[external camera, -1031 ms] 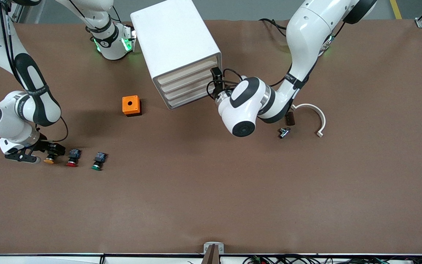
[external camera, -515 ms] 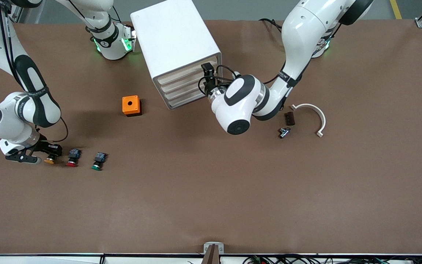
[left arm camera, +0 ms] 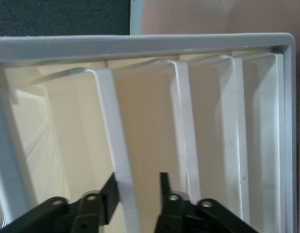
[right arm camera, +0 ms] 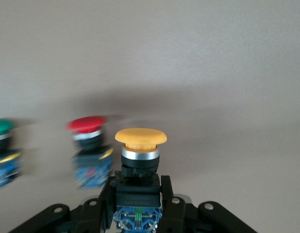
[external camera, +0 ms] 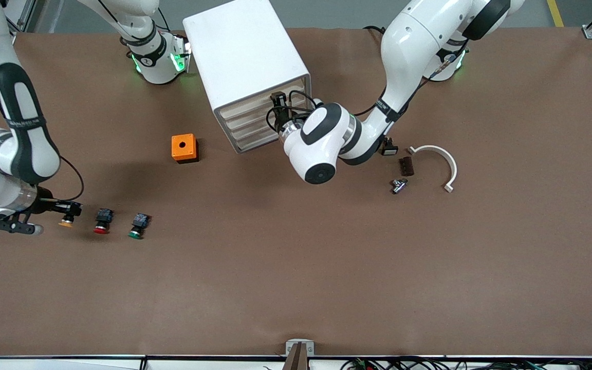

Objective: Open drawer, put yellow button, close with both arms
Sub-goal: 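Pull the drawer open with the left gripper while the right gripper lifts the button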

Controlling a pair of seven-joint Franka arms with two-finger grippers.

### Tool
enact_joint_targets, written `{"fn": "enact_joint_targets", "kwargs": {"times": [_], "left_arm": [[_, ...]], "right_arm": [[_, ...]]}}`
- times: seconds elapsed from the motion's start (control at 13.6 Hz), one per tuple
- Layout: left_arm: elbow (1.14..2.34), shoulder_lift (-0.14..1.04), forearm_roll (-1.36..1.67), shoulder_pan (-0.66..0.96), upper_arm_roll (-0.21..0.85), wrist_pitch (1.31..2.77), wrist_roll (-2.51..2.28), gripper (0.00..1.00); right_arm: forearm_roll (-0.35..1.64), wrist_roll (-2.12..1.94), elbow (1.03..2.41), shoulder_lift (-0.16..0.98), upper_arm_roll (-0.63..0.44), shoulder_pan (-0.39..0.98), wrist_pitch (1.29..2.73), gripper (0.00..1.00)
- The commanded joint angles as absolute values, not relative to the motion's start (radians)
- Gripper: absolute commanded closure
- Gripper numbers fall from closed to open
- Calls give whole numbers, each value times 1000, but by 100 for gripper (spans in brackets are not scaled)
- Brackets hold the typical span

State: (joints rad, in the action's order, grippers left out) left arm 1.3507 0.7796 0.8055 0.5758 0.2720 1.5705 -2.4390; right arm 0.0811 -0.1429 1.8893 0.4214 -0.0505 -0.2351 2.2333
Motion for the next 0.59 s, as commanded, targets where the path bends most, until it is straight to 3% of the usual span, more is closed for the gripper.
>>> {"fn": "enact_joint_targets", "kwargs": {"times": [0.0, 0.29, 0.52], "left_arm": [[1318, 788, 799, 568, 250, 1583, -2450, 100], [1278, 790, 795, 502, 213, 1585, -2438, 100], [1272, 782, 795, 468, 186, 1597, -2385, 100]], "right_arm": [[104, 42, 1913, 252, -48, -134, 2076, 100], [106, 399, 1913, 114, -45, 47, 1947, 100], [116, 692, 1914, 72, -43, 190, 1931, 100]]}}
